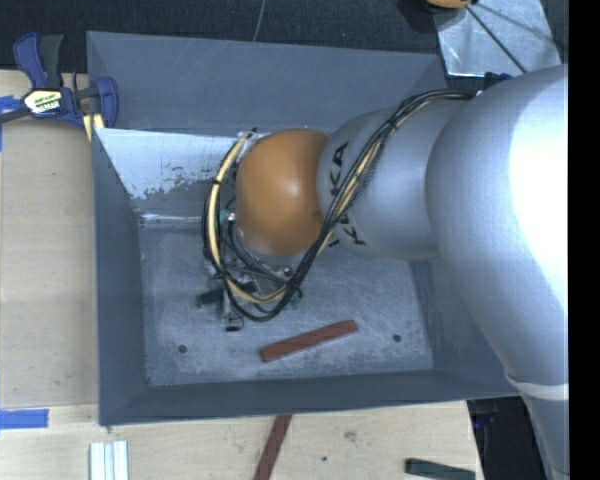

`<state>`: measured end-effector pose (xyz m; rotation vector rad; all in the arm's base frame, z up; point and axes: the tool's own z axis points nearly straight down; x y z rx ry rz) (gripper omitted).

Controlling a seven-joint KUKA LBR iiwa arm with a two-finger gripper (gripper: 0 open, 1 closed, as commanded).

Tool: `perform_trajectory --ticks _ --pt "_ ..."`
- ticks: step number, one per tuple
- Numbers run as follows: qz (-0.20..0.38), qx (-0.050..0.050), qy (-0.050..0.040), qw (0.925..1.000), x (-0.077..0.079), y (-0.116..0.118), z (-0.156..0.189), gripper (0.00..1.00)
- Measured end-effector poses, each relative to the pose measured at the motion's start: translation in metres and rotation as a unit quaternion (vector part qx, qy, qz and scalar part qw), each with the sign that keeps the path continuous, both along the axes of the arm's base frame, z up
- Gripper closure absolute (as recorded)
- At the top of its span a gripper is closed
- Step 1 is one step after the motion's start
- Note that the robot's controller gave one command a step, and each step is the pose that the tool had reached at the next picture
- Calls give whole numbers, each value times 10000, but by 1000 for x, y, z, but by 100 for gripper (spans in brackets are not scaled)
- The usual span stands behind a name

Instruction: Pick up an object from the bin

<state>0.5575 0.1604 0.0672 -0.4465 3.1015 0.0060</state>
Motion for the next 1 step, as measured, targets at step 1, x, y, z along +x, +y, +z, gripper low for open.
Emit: perform_trajectory --ticks 1 --pt "-3 1 -1 10000 0 0 0 100"
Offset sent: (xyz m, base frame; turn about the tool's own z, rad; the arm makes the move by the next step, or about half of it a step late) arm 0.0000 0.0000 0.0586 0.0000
